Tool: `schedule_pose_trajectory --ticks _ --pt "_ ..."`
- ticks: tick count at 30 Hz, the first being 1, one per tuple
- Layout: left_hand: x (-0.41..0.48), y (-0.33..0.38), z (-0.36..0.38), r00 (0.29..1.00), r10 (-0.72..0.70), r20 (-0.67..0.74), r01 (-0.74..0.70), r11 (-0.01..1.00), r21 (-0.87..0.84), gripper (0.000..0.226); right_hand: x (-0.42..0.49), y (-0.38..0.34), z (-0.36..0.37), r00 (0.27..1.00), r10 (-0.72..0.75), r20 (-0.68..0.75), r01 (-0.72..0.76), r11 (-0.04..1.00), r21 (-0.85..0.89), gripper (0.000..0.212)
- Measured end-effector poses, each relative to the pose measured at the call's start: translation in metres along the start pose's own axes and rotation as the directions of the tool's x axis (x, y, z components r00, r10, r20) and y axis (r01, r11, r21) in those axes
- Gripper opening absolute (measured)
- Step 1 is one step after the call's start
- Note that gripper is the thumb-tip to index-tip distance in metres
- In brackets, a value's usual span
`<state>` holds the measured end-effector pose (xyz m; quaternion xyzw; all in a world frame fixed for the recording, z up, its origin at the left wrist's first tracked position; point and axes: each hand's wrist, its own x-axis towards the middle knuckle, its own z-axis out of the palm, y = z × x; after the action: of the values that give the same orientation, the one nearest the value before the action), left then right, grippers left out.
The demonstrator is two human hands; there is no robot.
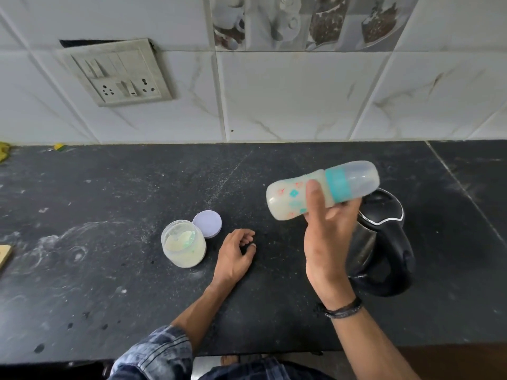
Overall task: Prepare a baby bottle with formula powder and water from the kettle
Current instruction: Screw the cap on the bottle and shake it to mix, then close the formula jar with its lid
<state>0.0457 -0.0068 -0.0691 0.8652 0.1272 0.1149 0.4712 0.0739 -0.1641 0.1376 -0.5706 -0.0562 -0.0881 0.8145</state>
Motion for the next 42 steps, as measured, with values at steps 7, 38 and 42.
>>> schedule_pose_trajectory --ticks 7,38,42 --pt "-0.001 -0.001 -0.002 1.000 -0.015 0.019 0.015 1.000 -0.007 0.027 0.004 0.004 -0.009 0.999 0.018 0.034 -0.015 0.997 -0.076 0.051" --pt "-0.033 0.015 -0.014 0.987 -0.128 -0.095 0.114 0.984 -0.133 0.039 -0.011 0.136 -0.048 0.881 0.282 0.380 0.072 0.714 -0.697 0.073" --pt "-0.046 0.013 -0.024 0.975 -0.164 -0.146 0.146 0.981 -0.128 0.035 -0.014 0.145 -0.049 0.864 0.292 0.409 0.093 0.707 -0.701 0.073"
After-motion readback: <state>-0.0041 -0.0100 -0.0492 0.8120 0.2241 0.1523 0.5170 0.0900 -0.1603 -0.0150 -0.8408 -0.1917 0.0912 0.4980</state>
